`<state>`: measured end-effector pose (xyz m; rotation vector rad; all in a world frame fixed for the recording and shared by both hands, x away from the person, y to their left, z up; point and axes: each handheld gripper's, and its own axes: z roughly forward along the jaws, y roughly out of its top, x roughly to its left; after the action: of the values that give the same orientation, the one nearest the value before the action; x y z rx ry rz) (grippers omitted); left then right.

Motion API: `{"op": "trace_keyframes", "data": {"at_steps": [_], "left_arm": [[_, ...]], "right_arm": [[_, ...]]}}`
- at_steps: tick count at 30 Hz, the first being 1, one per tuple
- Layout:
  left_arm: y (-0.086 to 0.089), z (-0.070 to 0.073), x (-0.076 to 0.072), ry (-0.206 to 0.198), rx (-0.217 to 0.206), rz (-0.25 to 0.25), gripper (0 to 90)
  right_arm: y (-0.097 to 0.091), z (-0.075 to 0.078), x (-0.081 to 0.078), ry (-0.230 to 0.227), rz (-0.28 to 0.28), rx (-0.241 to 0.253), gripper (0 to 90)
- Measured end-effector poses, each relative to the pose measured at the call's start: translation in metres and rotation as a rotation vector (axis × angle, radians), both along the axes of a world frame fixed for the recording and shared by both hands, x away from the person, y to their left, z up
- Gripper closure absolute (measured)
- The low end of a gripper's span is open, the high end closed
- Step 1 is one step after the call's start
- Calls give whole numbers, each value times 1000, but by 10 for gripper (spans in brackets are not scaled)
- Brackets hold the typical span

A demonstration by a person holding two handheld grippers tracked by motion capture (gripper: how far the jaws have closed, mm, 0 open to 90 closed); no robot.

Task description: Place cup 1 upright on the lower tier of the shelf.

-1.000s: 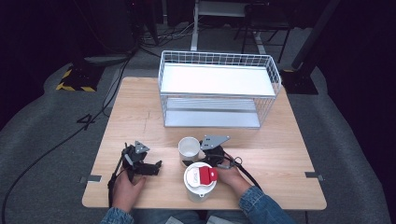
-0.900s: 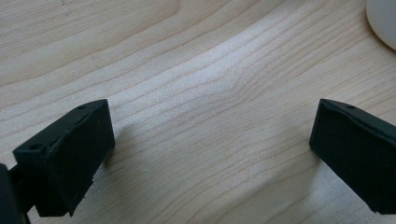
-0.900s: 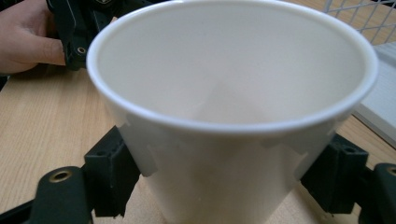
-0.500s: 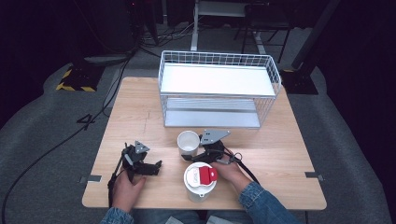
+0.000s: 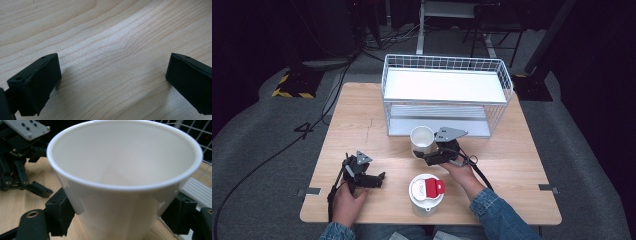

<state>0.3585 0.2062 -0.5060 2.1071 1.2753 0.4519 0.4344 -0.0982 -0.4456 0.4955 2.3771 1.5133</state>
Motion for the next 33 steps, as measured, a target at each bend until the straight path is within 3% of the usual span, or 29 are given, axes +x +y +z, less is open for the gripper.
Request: {"op": "trace_keyframes", "data": {"at_steps": [18, 26, 33], "left_arm": [[0, 0, 1, 1, -2, -1, 4], [0, 0, 1, 1, -2, -1, 4], [0, 0, 1, 1, -2, -1, 4]], "right_arm": [[-26, 12, 36, 11, -187, -3, 226], [-32, 11, 48, -5, -244, 2, 226], [-34, 7, 62, 6, -327, -6, 225]]}}
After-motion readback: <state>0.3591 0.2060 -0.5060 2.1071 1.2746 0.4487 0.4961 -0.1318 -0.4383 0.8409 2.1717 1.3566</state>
